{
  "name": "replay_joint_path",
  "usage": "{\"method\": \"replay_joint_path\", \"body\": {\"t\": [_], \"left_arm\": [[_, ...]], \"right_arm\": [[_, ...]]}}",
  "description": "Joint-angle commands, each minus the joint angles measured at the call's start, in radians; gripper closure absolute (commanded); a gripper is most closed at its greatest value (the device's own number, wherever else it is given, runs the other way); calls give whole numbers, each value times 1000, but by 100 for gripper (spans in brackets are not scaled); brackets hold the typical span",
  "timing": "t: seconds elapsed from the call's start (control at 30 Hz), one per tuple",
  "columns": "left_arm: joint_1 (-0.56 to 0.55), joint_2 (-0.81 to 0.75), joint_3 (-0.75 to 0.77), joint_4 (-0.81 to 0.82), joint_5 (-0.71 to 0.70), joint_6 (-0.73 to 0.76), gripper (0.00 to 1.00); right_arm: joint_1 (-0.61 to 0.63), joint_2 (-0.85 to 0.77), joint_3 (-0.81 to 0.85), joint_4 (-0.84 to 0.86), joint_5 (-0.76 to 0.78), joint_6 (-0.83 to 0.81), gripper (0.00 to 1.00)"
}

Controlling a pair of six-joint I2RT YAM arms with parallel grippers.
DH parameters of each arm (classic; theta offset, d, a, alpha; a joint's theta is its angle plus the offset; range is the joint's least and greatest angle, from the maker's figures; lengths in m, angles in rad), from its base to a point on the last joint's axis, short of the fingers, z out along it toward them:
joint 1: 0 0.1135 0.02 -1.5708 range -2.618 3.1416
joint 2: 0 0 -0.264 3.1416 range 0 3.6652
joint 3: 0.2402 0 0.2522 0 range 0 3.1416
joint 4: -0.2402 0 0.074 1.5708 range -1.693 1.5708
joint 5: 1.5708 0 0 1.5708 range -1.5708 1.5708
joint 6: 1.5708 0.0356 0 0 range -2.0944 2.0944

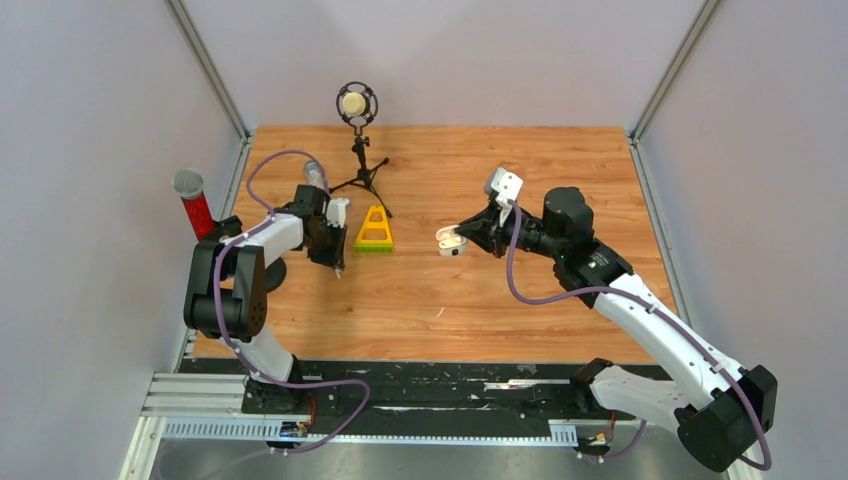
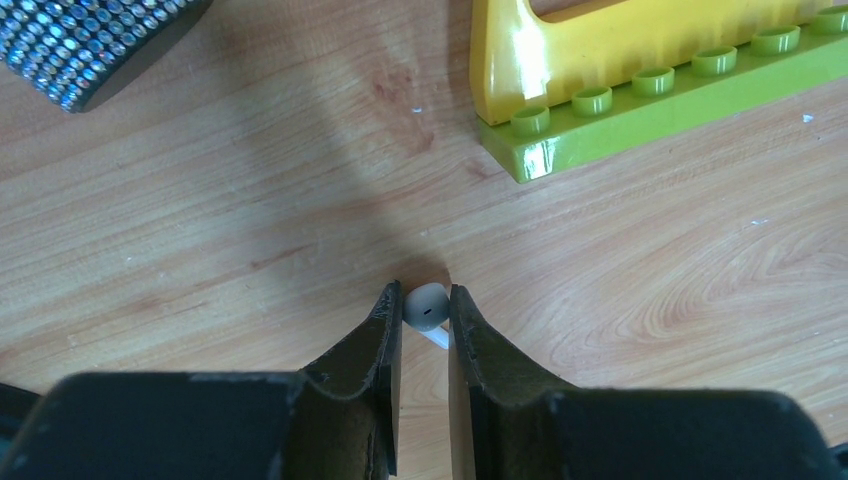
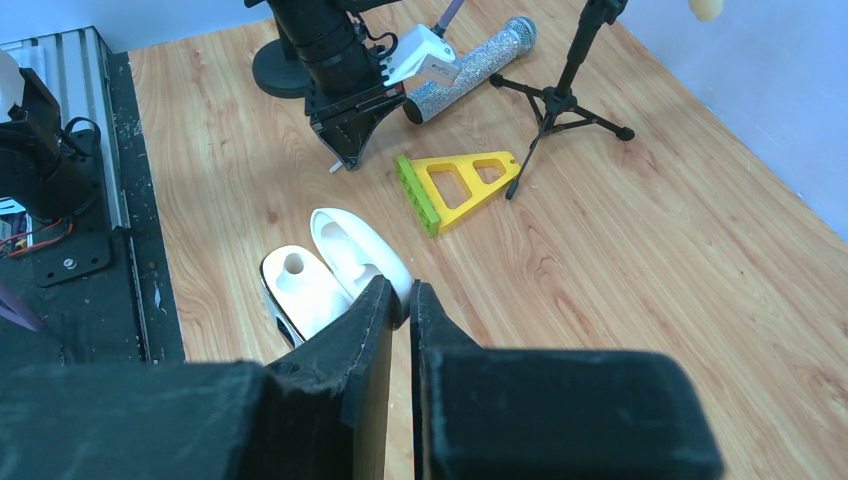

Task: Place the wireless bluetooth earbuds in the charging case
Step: Pick up the earbud from the center of the board, then place the earbud in the charging case.

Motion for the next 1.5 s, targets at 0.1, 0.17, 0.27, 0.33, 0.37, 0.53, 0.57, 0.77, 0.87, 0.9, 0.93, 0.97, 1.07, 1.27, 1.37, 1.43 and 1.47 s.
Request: {"method": "replay_joint_path", "body": {"t": [0.1, 0.17, 0.27, 0.33, 0.37, 0.53, 0.57, 0.77, 0.87, 0.9, 0.93, 0.97, 1.07, 1.27, 1.37, 1.43, 1.47], "left_arm": [[-4, -48, -6, 3, 55, -10, 100], [-3, -67, 19, -18, 54, 14, 100], [-2, -101, 76, -64, 54, 60, 100], [0, -126, 130, -85, 53, 85, 100], [0, -151, 163, -84, 55, 100, 100], [-9, -305, 213, 93, 107, 170, 100], [-15, -354, 216, 118, 112, 177, 100], [-205, -586, 184, 256, 43, 233, 100], [-279, -659, 169, 311, -68, 194, 100], [-299, -681, 171, 313, -91, 177, 100], [-307, -691, 171, 314, -98, 145, 100], [-317, -715, 166, 321, -91, 135, 100], [-331, -786, 138, 314, -36, 134, 100], [-344, -875, 110, 169, 7, 157, 100], [-353, -886, 77, 189, 36, 116, 100], [-366, -880, 67, 228, 39, 103, 100], [-369, -875, 66, 240, 39, 97, 100]], "right_arm": [[-2, 0, 28, 18, -5, -7, 100], [-1, 8, 32, 18, -4, 2, 100], [-1, 25, 39, 18, 10, 21, 100], [-1, 43, 55, 13, 30, 43, 100], [-1, 53, 65, 10, 38, 57, 100], [1, 102, 112, -1, 43, 149, 100], [1, 109, 117, 0, 47, 170, 100], [135, 141, 132, 67, 258, 223, 100], [256, 198, 180, 94, 508, 195, 100], [285, 224, 200, 106, 608, 194, 100], [307, 245, 216, 133, 672, 195, 100], [320, 278, 232, 155, 715, 200, 100], [335, 353, 279, 193, 773, 230, 100], [386, 434, 338, 284, 896, 227, 100], [431, 468, 350, 368, 977, 146, 100], [471, 489, 328, 492, 1049, 12, 100], [491, 495, 303, 573, 1079, -64, 100]]}}
